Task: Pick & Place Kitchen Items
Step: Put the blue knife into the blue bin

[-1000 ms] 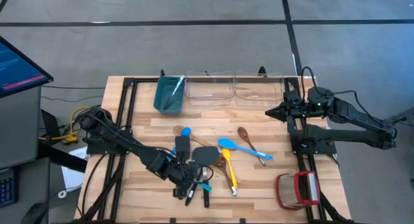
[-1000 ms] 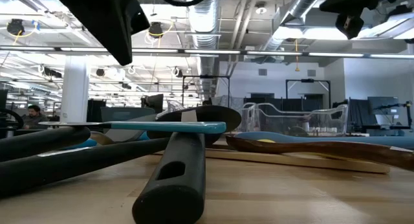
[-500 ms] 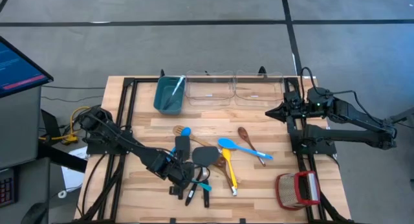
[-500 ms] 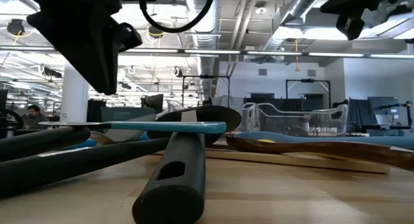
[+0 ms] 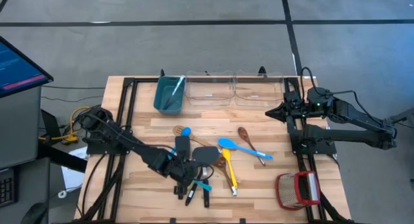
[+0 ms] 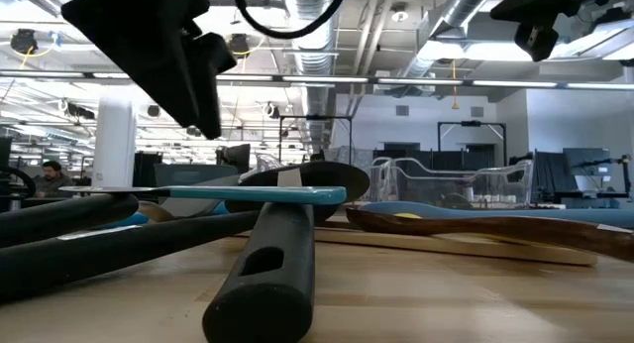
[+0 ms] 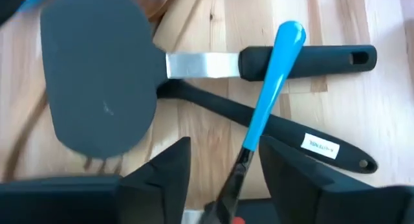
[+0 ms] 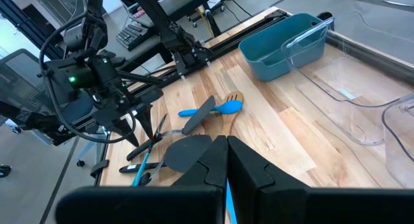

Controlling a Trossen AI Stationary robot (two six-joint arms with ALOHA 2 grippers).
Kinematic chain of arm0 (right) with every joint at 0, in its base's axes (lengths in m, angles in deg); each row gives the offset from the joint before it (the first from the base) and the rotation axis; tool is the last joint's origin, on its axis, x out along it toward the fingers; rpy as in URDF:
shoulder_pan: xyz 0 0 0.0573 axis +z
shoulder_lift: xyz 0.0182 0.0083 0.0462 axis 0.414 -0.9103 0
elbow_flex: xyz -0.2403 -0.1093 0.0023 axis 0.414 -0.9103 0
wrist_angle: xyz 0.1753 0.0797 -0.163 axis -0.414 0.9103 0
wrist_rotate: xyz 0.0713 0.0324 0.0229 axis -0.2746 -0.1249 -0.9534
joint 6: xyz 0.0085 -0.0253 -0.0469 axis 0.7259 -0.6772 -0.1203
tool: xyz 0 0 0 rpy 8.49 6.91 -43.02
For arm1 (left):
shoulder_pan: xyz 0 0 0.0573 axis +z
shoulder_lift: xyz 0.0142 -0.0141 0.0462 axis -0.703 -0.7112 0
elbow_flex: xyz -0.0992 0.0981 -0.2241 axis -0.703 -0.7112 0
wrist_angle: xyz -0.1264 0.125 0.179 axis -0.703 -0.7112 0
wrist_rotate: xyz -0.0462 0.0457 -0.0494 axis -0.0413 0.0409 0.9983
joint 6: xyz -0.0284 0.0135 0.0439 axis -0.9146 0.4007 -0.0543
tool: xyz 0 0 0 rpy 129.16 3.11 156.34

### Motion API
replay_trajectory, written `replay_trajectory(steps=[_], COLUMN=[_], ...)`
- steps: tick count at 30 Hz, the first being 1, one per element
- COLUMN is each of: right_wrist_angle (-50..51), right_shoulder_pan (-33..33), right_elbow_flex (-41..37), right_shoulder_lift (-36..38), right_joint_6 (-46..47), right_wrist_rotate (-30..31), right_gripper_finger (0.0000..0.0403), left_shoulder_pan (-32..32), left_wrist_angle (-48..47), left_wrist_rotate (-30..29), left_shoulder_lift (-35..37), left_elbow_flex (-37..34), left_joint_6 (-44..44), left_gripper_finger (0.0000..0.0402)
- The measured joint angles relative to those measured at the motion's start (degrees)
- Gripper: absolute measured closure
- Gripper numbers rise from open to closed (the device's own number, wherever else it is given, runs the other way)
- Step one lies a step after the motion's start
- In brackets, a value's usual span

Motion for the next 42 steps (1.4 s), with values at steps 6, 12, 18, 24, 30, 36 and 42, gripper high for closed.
replay_trajectory(steps=[6, 12, 18, 24, 30, 36, 42], right_wrist_angle=[0.0, 0.3, 1.4, 1.3, 1.3, 1.3, 1.3], right_shoulder_pan=[0.0, 0.0, 0.0, 0.0, 0.0, 0.0, 0.0], right_elbow_flex=[0.0, 0.0, 0.0, 0.0, 0.0, 0.0, 0.0], right_shoulder_lift=[0.0, 0.0, 0.0, 0.0, 0.0, 0.0, 0.0], right_joint_6=[0.0, 0.0, 0.0, 0.0, 0.0, 0.0, 0.0], right_wrist_rotate=[0.0, 0.0, 0.0, 0.0, 0.0, 0.0, 0.0], right_gripper_finger=[0.04, 0.04, 0.04, 0.04, 0.04, 0.04, 0.04], left_shoulder_pan=[-0.1, 0.2, 0.1, 0.4, 1.5, 1.8, 1.8], left_wrist_angle=[0.9, 3.3, 4.7, 5.0, 5.0, 4.9, 4.8], left_wrist_rotate=[0.7, 3.0, 6.4, 6.1, 5.1, 6.0, 6.6], left_shoulder_lift=[-0.5, -3.7, -6.9, -7.5, -7.6, -7.7, -7.7], left_elbow_flex=[0.0, 0.1, 0.1, 0.1, 0.1, 0.1, 0.1], left_joint_6=[7.6, 7.6, 7.3, 7.2, 7.2, 7.2, 7.3], left_gripper_finger=[0.0207, 0.021, 0.0215, 0.0216, 0.023, 0.0245, 0.0249])
